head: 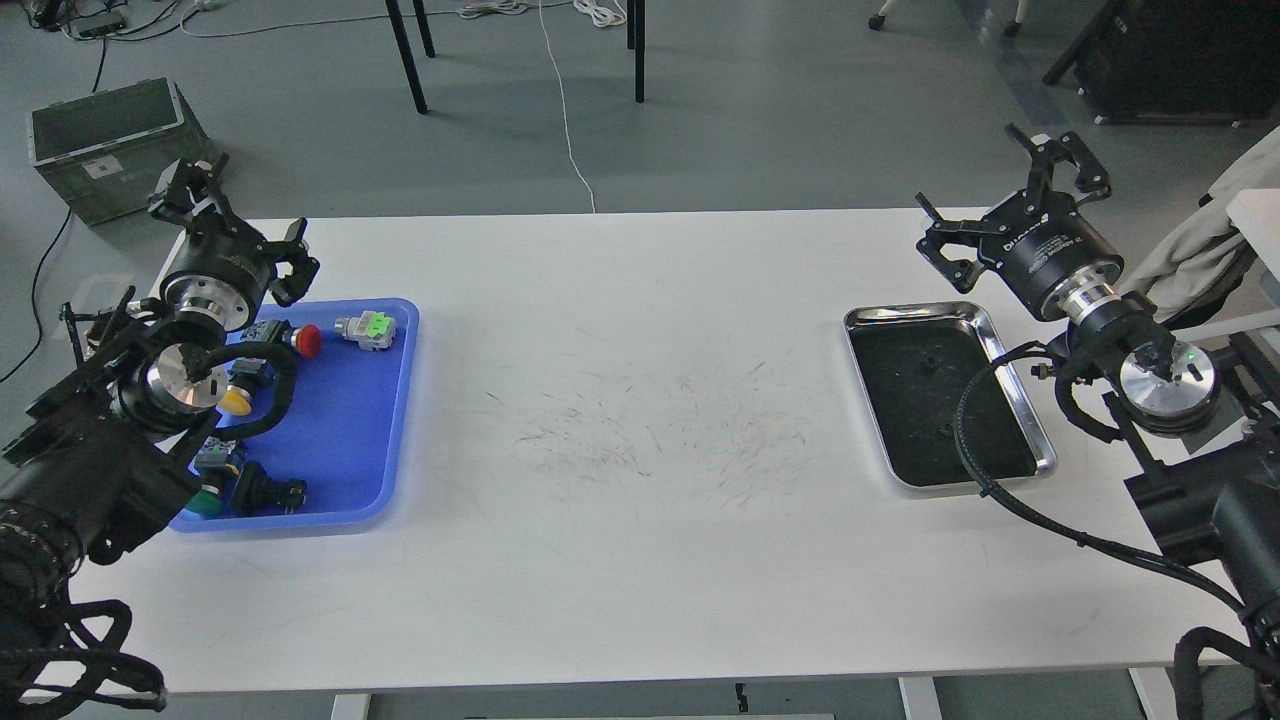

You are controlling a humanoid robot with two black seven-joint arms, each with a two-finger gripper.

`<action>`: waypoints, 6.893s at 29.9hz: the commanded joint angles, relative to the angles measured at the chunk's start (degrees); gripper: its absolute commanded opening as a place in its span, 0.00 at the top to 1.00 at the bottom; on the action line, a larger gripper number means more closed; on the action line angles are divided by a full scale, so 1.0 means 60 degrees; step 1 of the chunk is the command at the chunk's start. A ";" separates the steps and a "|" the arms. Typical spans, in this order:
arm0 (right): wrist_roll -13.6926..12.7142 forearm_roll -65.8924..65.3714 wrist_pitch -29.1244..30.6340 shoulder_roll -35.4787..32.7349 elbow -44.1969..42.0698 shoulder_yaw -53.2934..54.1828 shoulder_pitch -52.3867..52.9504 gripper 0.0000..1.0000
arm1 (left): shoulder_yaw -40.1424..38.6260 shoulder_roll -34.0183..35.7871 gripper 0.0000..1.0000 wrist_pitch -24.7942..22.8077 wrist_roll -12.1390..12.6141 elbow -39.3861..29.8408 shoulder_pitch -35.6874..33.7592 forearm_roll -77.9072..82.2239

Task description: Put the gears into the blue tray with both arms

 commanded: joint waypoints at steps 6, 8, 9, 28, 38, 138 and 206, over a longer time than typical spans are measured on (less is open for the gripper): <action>0.0029 -0.0002 0.0035 -0.0017 -0.0063 0.0040 -0.0027 0.01 | 0.0015 -0.0308 0.02 0.0000 -0.0012 0.0044 -0.0063 -0.0014; 0.0029 -0.0002 0.0035 -0.0017 -0.0063 0.0054 -0.0027 0.01 | 0.0015 -0.0221 0.02 -0.0073 -0.0012 0.0044 -0.0078 -0.0014; 0.0044 -0.0002 0.0035 -0.0017 -0.0063 0.0055 -0.0027 0.01 | 0.0001 -0.0191 0.02 -0.0073 -0.0012 0.0044 -0.0078 -0.0014; 0.0015 -0.0002 0.0050 -0.0075 -0.0107 -0.0180 0.0017 0.01 | 0.0118 0.0131 0.02 -0.0176 -0.0246 0.0015 0.0068 0.0880; 0.0015 -0.0016 -0.0009 -0.0119 -0.0033 -0.0224 0.0119 0.01 | 0.0249 -0.0117 0.02 -0.0146 -0.0012 -0.0044 0.0083 0.1026; 0.0029 -1.2014 -0.1254 -0.0967 -0.1090 -1.2953 0.5040 0.98 | 0.0279 0.0541 0.02 -0.0176 -0.0202 0.0073 0.0274 0.1041; 0.0776 -1.2336 -0.3158 0.2737 -0.0092 -1.1125 0.3225 0.09 | 0.0294 0.0732 0.02 -0.0117 -0.0173 0.0030 0.0361 0.1055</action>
